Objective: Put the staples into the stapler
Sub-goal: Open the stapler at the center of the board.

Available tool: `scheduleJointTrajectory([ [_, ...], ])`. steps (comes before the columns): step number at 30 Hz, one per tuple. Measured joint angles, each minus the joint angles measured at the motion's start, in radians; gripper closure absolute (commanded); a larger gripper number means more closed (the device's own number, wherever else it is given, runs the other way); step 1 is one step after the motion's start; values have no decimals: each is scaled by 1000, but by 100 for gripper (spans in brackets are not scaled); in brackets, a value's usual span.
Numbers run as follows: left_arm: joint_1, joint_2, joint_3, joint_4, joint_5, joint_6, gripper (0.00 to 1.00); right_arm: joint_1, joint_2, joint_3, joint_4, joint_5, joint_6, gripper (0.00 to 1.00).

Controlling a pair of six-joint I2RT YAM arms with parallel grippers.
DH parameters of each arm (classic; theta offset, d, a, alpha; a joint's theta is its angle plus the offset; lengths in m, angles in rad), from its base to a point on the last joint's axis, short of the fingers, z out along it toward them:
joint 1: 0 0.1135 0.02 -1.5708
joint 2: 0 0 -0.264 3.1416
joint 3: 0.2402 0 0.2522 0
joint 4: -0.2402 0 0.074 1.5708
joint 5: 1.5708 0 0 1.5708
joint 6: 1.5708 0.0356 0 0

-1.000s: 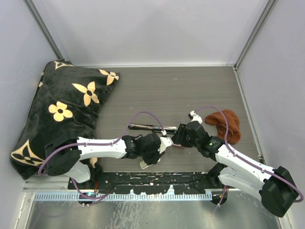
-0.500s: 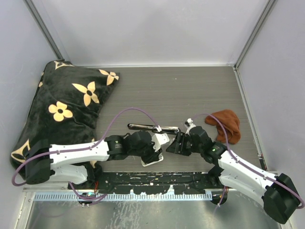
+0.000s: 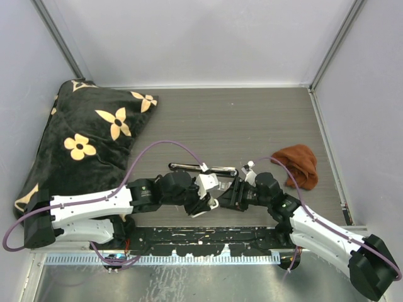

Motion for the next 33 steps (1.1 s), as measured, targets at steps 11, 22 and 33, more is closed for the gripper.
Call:
scheduleJointTrajectory([
  [11, 0, -43, -8, 4, -14, 1, 100, 0, -75, -20, 15, 16, 91, 47],
  [22, -1, -97, -26, 4, -25, -1, 100, -2, -216, -24, 19, 59, 169, 47],
  [33, -1, -146, -42, 7, -40, -5, 100, -2, -108, -47, 76, -6, 180, 53],
])
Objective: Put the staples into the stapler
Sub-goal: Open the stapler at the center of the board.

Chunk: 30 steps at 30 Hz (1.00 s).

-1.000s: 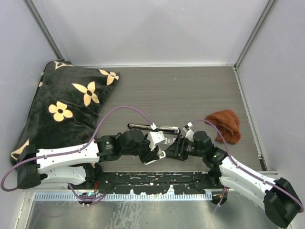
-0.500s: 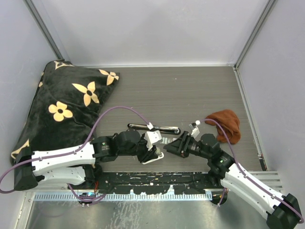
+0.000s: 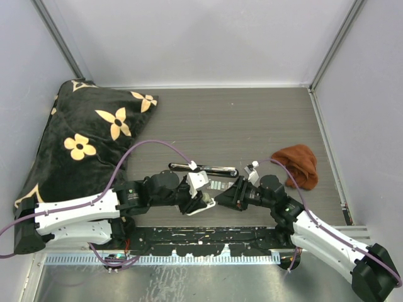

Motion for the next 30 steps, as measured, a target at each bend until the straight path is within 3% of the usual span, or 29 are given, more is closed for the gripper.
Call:
scheduleJointTrajectory([
  [9, 0, -2, 0, 13, -3, -1, 100, 0, 27, -9, 97, -61, 29, 55],
  [17, 0, -10, -10, 45, -10, -3, 100, 0, 72, -18, 172, -101, 51, 63],
  [22, 0, -12, -15, 63, -10, -4, 100, -1, 111, -20, 223, -122, 68, 76],
  [26, 0, -12, -21, 65, -11, -2, 100, -1, 130, -22, 272, -133, 89, 93],
  [28, 1, -12, -24, 66, -18, -1, 89, -1, 133, -25, 294, -134, 89, 99],
  [30, 0, -12, -25, 68, -24, 0, 69, -1, 137, -29, 303, -130, 93, 99],
])
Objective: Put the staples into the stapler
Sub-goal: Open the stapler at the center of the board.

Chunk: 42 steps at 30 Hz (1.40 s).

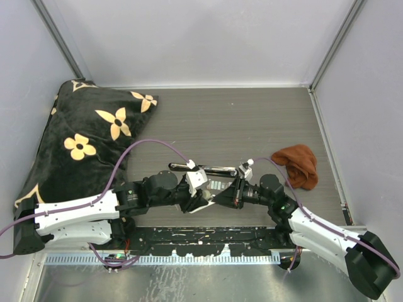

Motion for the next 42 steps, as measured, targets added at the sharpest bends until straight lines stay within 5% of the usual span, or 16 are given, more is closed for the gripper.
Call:
scheduleJointTrajectory([
  [5, 0, 2, -5, 17, -33, 7, 26, 0, -14, -14, 16, 47, 0, 99],
  [9, 0, 9, -8, 27, -62, -3, 15, 0, -45, -20, -11, 117, -13, 99],
  [14, 0, 30, -8, 60, -149, -85, 9, 1, -65, -21, -72, 212, -72, 99],
  [26, 0, 267, 143, -89, -504, -592, 8, 87, -73, -20, -191, 539, -209, 99],
  [42, 0, 487, 267, -171, -507, -704, 6, 175, 32, -6, -181, 697, -254, 99],
])
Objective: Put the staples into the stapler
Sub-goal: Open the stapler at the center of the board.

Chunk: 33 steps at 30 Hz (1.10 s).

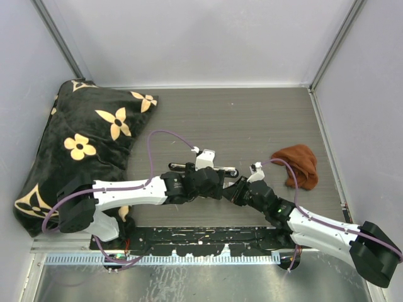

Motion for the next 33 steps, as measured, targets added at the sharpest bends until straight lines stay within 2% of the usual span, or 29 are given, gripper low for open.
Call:
scheduleJointTrajectory([
  [7, 0, 45, 9, -37, -3, -1, 4, 1, 0, 0, 3, 6, -8, 99],
  [16, 9, 27, -18, -36, -25, -8, 3, 2, -27, 0, -18, 10, -11, 99],
  [33, 181, -294, -290, 43, 40, -84, 1, -1, -98, -5, -76, 57, 13, 99],
])
